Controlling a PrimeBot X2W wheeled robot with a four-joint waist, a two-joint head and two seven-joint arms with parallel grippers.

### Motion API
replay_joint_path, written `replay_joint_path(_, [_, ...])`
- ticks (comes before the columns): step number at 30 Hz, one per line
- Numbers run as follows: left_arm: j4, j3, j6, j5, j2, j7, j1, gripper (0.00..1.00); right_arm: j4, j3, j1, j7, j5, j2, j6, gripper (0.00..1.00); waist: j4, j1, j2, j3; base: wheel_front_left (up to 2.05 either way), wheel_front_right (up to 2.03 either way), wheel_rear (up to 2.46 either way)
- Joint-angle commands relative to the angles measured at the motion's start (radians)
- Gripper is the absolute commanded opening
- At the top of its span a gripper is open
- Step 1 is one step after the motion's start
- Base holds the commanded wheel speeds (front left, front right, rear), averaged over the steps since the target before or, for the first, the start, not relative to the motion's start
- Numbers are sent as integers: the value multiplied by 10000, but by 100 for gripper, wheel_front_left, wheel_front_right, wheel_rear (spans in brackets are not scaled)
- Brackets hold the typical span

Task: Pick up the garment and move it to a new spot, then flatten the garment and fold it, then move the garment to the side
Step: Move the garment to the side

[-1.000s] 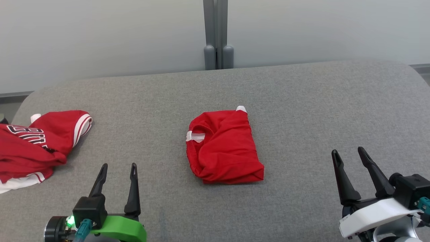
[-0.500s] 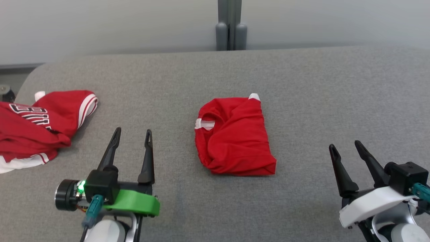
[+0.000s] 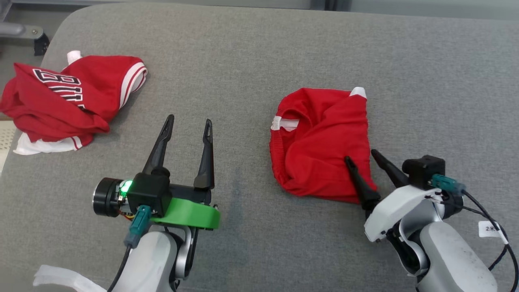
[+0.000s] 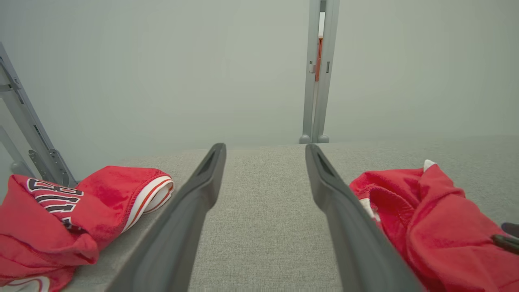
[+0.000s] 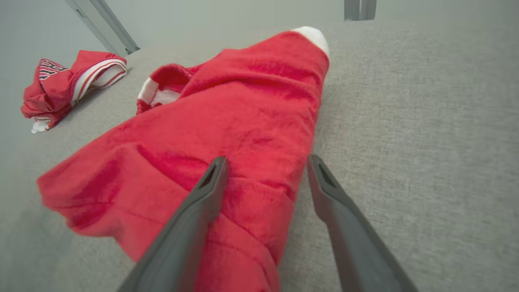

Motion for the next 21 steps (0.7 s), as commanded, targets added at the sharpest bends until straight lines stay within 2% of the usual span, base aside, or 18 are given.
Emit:
replay_joint_path(1, [61, 8, -47, 101, -44, -74, -176, 100, 363, 137, -192, 102, 134, -7, 1, 100, 350, 0, 0, 357, 0, 0, 0])
replay_joint_path(5, [97, 7, -84, 170, -143, -74, -204, 100, 1168, 314, -400, 331, 375, 87, 1, 100, 286, 0, 0, 334, 0, 0, 0])
replay_joint_path(6, [88, 38, -88, 181, -136, -76, -206, 100, 1290, 359, -391, 383, 487, 109, 1, 96, 248, 0, 0, 329, 0, 0, 0])
replay_joint_path(7, [76, 73, -92, 200, -120, -77, -196, 100, 1379, 456, -380, 416, 571, 128, 1, 56, 189, 0, 0, 322, 0, 0, 0])
replay_joint_path(8, [64, 96, -105, 216, -115, -78, -185, 100, 1431, 534, -403, 394, 652, 118, 1, 44, 139, 0, 0, 320, 0, 0, 0])
replay_joint_path(9, [53, 115, -125, 258, -102, -78, -179, 100, 1473, 637, -427, 368, 761, 101, 1, 0, 75, 0, 0, 318, 0, 0, 0])
replay_joint_path(16, [-87, 199, -166, 492, 4, -71, -245, 100, 1281, 1062, -906, -244, 1095, -346, -9, 0, -693, 0, 0, 486, 0, 0, 0])
replay_joint_path(19, [-225, 203, -193, 616, 71, -72, -383, 100, 1258, 1170, -1169, -440, 1244, -685, -7, 0, -1249, 0, 0, 700, 0, 0, 0])
replay_joint_path(21, [-386, 121, -197, 757, 132, -72, -535, 100, 1361, 1175, -1494, -570, 1358, -1131, -7, 0, -1837, 0, 0, 1004, 0, 0, 0])
